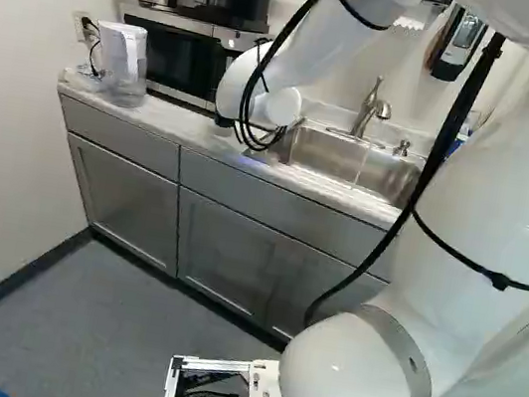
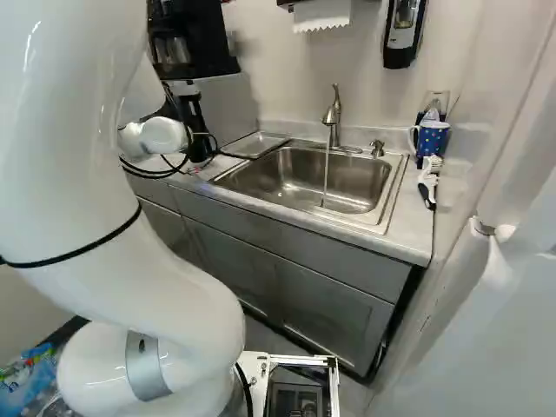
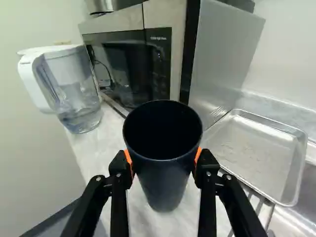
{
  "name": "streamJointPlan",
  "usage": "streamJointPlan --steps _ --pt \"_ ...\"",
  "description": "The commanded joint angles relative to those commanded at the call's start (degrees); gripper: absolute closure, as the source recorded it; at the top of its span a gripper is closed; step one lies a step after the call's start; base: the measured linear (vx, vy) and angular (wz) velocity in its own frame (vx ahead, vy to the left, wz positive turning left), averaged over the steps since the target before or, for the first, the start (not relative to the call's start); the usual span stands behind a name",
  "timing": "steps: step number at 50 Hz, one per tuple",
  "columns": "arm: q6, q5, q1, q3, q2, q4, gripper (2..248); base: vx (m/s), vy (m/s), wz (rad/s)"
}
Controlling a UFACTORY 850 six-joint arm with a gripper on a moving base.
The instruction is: Rinse the cup and place it in the tray
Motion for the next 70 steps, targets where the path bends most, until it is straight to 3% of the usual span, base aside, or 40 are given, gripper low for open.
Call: streamJointPlan --steps 22,70 --pt "0.00 0.00 -4.02 -2.60 0.15 0.00 124 0.000 0.000 0.000" --pt "0.00 0.00 -12.26 -3.47 -0.71 0.00 124 0.000 0.000 0.000"
